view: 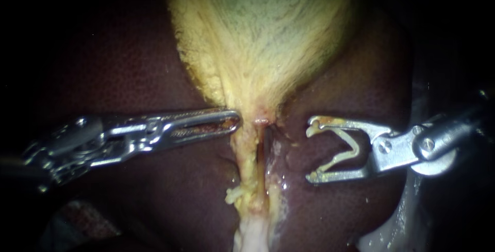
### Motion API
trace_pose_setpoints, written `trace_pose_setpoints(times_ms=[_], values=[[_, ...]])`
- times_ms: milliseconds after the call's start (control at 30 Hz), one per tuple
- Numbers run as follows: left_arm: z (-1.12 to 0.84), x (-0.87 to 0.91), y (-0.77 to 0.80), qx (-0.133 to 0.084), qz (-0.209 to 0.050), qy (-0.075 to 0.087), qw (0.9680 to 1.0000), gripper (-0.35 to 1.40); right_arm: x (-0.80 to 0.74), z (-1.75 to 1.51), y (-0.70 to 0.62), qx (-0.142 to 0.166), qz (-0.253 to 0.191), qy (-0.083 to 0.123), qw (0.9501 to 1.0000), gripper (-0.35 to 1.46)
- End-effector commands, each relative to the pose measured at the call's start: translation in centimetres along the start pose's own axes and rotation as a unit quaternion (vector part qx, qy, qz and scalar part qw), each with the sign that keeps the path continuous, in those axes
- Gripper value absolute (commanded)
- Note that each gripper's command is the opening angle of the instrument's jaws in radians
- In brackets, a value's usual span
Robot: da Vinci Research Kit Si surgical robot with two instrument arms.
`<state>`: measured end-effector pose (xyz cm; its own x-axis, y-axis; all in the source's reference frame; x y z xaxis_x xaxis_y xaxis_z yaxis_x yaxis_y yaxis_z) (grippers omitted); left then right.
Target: Clipping second clip left tube
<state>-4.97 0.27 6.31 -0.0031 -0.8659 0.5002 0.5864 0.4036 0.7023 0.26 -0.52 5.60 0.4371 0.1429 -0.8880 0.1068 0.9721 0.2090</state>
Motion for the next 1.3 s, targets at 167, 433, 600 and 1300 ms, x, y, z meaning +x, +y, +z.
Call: trace_pose_setpoints(times_ms=[167,433,600,1300], values=[[-0.2,-0.08,0.06,0.003,-0.001,0.002,1.0,-0.35,-0.06,0.21,-0.11,0.008,0.018,0.004,0.9998,0.6],[-0.57,-0.23,0.24,-0.014,-0.004,-0.002,0.9999,-0.35,-0.21,0.9,-0.38,0.031,0.077,0.011,0.9965,0.6],[-0.65,-0.26,0.26,-0.015,-0.005,-0.003,0.9999,-0.35,-0.28,1.28,-0.44,0.04,0.102,0.012,0.9939,0.6],[-0.74,-0.26,0.14,-0.017,-0.006,-0.006,0.9998,-0.35,-0.79,1.64,0.0,0.009,0.123,-0.051,0.9911,0.56]])
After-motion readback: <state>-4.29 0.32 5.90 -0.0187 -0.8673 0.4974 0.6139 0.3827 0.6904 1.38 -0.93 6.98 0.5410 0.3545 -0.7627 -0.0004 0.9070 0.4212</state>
